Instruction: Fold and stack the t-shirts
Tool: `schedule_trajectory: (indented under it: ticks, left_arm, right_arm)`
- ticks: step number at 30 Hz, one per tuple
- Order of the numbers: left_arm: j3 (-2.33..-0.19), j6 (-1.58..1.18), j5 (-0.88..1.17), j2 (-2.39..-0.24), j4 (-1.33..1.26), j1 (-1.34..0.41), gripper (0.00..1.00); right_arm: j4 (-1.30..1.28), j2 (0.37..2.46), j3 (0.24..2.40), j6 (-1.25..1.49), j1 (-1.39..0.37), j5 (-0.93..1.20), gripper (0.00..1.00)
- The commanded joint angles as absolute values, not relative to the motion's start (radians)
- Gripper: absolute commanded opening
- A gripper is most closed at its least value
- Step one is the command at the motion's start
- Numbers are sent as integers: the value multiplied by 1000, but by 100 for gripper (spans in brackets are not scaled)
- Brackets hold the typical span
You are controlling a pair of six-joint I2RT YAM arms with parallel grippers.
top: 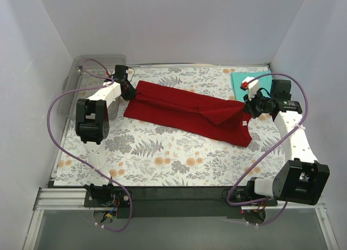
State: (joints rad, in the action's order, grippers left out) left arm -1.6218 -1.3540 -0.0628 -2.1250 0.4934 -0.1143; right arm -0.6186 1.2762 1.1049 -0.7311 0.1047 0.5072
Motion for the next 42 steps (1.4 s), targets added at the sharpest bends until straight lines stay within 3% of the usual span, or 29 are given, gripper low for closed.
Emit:
schedule_trajectory:
  ticks: [1,14,29,36,42]
  left_arm:
    - [-1660,-1339,-74,-2118,494,-104,0]
    - [-1591,-1339,-58,-2024,492,-104,0]
    - [-1128,-1327,-2,-1513,436,-104,0]
    - [-1039,-1359,-40,-1479,445,-104,0]
    - [-1097,-1371,-101,-1551,445,-104,0]
  right_arm:
    - [-578,1290,1152,-712,110,514,1]
    - [-584,1232,1141,-707,110,525,1]
    - [-745,894,985,-765,110,647,1]
    - [-752,856,927,-781,110,631,1]
    - [-706,923,954,-749,110,580,1]
